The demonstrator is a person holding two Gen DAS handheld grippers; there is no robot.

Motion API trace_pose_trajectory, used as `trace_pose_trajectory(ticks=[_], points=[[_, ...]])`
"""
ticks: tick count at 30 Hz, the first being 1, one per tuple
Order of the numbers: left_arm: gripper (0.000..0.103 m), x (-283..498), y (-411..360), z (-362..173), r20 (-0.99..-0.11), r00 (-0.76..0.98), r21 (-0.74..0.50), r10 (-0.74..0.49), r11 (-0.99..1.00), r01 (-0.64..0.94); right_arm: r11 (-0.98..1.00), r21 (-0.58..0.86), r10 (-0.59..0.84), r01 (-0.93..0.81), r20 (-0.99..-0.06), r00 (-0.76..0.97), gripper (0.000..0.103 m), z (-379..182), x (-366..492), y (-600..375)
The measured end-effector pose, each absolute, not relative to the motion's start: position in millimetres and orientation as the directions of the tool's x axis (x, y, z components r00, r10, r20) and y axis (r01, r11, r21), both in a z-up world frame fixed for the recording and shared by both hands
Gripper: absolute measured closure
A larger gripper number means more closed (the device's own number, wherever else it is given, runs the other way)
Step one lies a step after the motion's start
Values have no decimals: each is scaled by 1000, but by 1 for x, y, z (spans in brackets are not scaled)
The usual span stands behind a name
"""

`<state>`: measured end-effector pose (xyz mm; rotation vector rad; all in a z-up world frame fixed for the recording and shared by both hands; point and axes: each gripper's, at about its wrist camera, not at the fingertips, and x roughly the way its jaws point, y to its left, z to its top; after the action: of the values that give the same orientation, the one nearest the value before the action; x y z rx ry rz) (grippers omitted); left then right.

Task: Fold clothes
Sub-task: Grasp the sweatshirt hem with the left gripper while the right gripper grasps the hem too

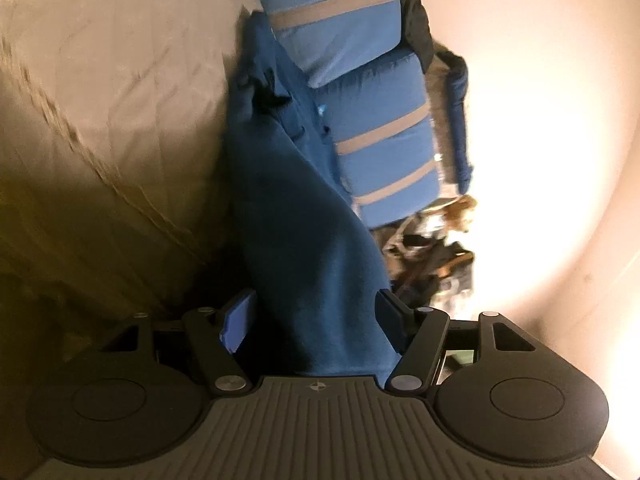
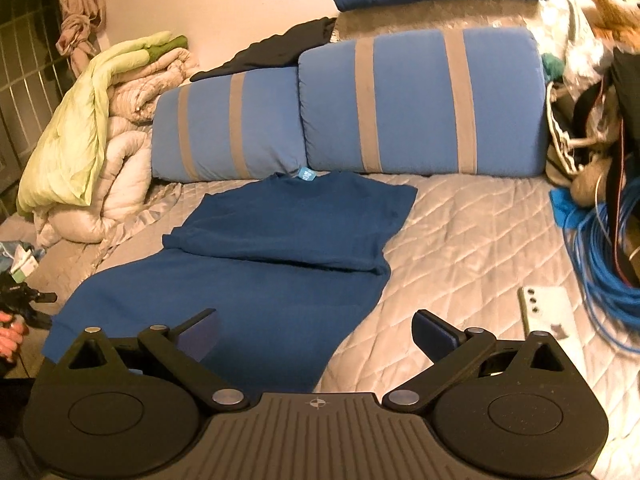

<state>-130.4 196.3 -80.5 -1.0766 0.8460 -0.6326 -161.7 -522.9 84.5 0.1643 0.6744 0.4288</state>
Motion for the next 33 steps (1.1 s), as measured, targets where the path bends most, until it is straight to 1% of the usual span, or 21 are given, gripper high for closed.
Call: trace_pose_trajectory(ticks=[2,4,6,10,12,13,16,20,23,25,26,28,29,32,33], points=[[42,-129,190,-88,-272,520,-941,-810,337,34,896,307,444,-322,-570,691,1,79,-163,-525],[58,-129,186,-93,-266,505,-946,-821,322,26,889,336,455,-311,-570,684,1,71,-166,-528],[63,-129,185,-97,-255,498,-952,-829,305,21,875,378,477,-303,-570,669,1,62,-167,-531],[78,-132,187,-95,-250,512,-952,-822,306,26,845,440,524,-303,-577,626,1,42,-169,-529],[84,-134,188,-89,-253,520,-947,-816,319,40,833,458,545,-310,-581,605,2,30,-169,-526],[85,-135,189,-86,-254,524,-944,-813,326,49,821,478,561,-312,-576,594,3,24,-169,-525],[86,-136,190,-77,-235,533,-941,-813,327,84,760,567,635,-318,-545,547,6,4,-167,-525],[85,-138,191,-77,-210,531,-946,-821,307,100,649,695,739,-310,-479,473,7,-24,-162,-525],[85,-139,190,-81,-201,527,-953,-826,288,89,574,763,791,-296,-424,441,13,-39,-160,-526],[85,-140,189,-85,-200,524,-957,-828,279,76,523,803,818,-284,-380,432,21,-47,-160,-528],[85,-140,189,-86,-207,522,-957,-828,282,69,501,819,828,-279,-361,429,23,-51,-160,-528],[85,-140,187,-89,-222,517,-956,-827,289,54,466,842,843,-272,-329,425,33,-56,-161,-529],[85,-141,187,-88,-228,516,-954,-826,296,53,451,850,848,-271,-315,426,36,-57,-161,-529],[86,-142,187,-84,-247,515,-947,-821,317,52,416,868,859,-272,-276,430,55,-57,-164,-529],[88,-143,186,-83,-253,515,-945,-819,324,51,415,868,860,-274,-275,431,66,-55,-165,-530]])
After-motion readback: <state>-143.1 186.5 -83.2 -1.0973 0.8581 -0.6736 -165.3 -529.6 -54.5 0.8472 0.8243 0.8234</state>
